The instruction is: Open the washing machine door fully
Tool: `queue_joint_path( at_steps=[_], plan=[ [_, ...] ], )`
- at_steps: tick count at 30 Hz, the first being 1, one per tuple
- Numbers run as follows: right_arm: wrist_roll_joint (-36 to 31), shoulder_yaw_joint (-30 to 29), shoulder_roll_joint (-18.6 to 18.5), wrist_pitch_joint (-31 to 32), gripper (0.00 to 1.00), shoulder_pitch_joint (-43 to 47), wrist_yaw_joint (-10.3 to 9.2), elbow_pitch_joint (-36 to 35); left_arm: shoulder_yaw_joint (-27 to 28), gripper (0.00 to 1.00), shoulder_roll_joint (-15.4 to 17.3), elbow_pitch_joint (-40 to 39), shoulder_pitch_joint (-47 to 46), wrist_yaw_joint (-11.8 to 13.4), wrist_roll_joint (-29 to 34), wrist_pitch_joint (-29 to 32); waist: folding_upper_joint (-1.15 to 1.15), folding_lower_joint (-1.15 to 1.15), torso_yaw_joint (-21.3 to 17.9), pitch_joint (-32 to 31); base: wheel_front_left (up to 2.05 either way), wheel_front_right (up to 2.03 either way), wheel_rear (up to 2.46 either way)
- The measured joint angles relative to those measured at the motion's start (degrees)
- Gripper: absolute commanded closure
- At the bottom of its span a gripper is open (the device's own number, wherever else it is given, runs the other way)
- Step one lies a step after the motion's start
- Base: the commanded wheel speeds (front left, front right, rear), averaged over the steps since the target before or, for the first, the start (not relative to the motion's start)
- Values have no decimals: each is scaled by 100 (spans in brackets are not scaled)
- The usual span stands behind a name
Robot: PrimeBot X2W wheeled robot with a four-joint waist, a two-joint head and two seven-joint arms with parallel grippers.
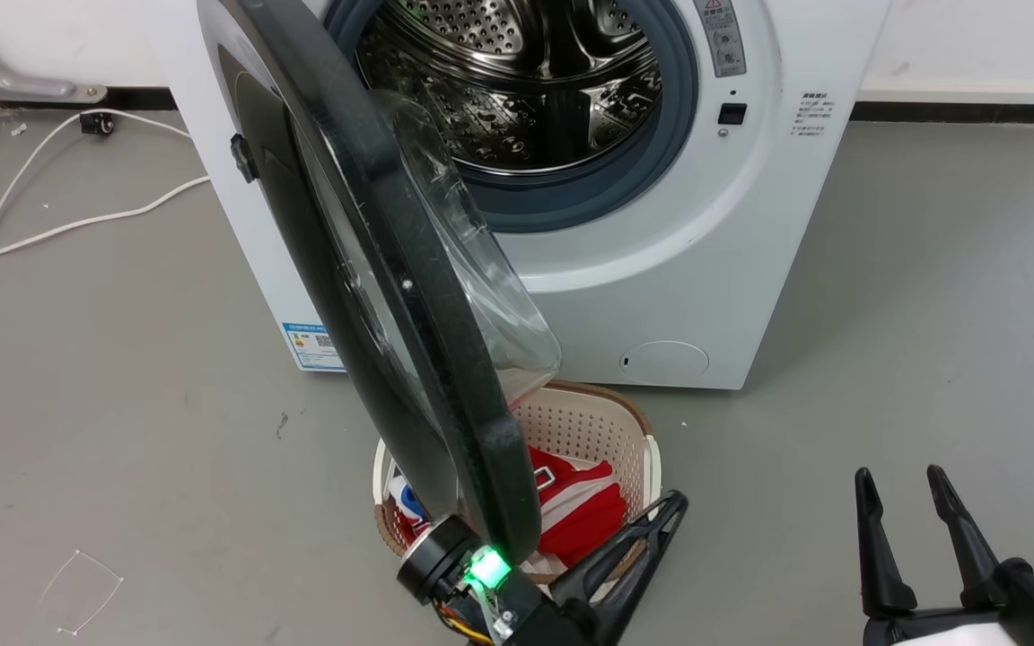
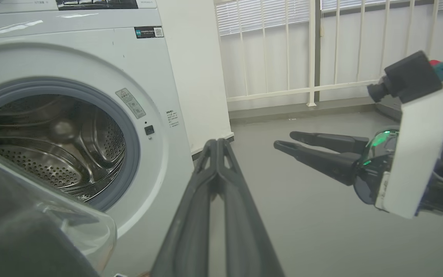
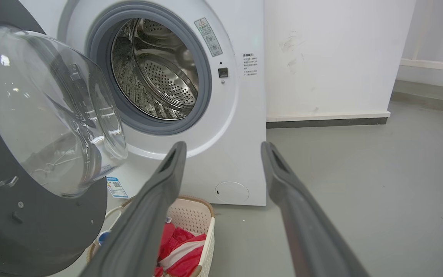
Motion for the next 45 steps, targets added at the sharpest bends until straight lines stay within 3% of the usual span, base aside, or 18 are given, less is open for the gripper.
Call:
queue_joint_path(
  at_steps=[15,26,45],
  plan=[
    [-65,11,0,0,0,-114,0,119,631,100,109,772,-21,164,-210,0,0,0,-23,152,0,0,0],
    [-78,23,2,0,0,-112,0,191,823,100,99,984,-8,126,-201,-19,0,0,154,105,0,0,0],
    [-70,97,4,0,0,-60,0,261,1255,100,144,643,321,308,-190,-22,0,0,1300,122,0,0,0]
  ],
)
